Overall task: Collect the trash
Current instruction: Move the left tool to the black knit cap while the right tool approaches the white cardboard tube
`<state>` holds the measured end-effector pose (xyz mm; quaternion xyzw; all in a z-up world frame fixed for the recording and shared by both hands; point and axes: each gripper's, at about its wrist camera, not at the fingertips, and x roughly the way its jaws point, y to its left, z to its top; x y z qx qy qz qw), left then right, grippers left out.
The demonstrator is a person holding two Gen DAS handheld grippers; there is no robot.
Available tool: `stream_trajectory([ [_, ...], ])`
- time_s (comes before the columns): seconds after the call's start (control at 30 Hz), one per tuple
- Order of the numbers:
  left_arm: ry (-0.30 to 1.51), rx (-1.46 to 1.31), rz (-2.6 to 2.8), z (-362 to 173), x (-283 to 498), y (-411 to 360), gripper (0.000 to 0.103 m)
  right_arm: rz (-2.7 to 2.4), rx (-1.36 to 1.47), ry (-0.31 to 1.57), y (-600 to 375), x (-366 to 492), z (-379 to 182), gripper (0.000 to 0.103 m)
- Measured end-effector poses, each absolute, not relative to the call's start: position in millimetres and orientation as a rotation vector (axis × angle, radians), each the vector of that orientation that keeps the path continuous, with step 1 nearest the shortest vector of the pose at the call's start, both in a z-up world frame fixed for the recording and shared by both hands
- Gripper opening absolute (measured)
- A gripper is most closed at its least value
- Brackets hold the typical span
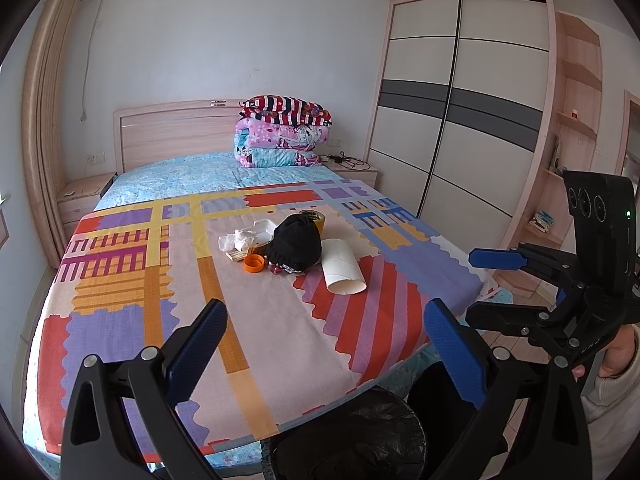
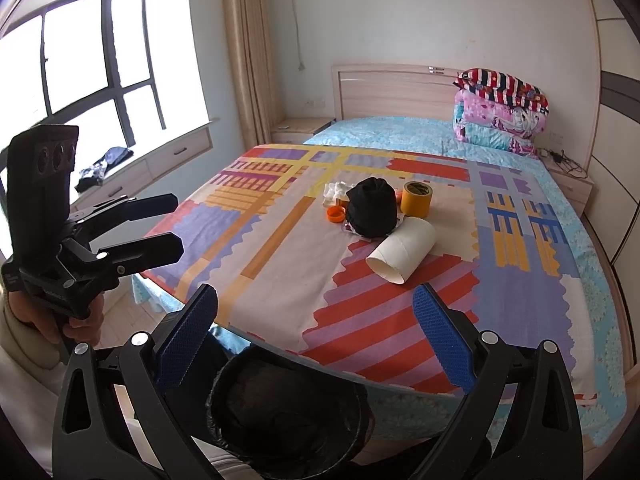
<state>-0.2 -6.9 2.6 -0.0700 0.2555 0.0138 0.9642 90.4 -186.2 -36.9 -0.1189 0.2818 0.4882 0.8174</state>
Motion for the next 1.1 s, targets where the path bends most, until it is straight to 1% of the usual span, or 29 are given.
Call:
stream_trajectory([
  [0.37,0.517,-0.132,0.016,8,8,-1,0.095,1.032,-0.254,0.599,-183,98,-38,0.099],
  [0.73,0.535,-0.090,-0.025,17,63,18,0.095,0.987,-0.258,0.641,-153,142,-53,0.099],
  [1.1,0.610,-0.095,-0.069,-4,137,47,0.095,0.926,-0.251,0.712,-120,190,-84,0.099],
])
